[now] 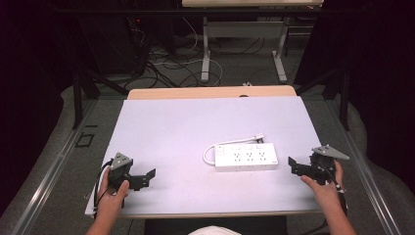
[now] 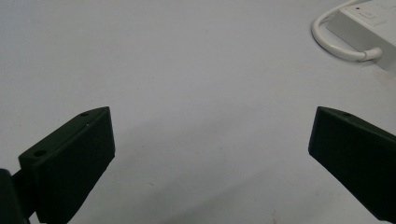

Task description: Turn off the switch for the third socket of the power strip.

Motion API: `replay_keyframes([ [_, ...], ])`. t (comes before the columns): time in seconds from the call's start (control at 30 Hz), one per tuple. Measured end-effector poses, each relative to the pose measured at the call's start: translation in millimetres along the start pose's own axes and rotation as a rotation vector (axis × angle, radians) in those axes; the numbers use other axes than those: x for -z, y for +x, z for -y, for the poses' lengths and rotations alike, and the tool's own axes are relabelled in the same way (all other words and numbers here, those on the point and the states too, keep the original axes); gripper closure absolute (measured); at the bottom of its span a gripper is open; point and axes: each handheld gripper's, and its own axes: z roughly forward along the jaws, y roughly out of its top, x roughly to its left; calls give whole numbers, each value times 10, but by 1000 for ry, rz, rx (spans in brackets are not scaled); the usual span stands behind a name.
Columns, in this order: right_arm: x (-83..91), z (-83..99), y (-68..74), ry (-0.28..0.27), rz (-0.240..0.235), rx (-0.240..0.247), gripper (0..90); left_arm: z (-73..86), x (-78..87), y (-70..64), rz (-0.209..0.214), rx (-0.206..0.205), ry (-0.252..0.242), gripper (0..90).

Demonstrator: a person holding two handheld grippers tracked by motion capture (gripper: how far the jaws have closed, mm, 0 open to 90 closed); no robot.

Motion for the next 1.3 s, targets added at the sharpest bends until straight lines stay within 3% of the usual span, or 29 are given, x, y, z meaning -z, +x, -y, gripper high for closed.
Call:
replay_keyframes([
  [0.07, -45, 33, 7, -3, 2, 4, 22, -1, -6, -2, 1, -4, -2, 4],
  [0.17, -64, 55, 2, 36, -12, 16, 22, 2, -15, -7, 1, -2, -6, 5],
  [0.67, -143, 113, -43, 75, -16, -26, 24, -1, -7, 2, 11, -5, 4, 4],
  [0.9, -161, 128, -86, 86, -12, -58, 29, 7, -24, -3, 3, 0, -12, 5],
  [1.3, -132, 124, -177, 82, -11, -127, 43, 1, -37, 3, 7, 15, 1, 5],
])
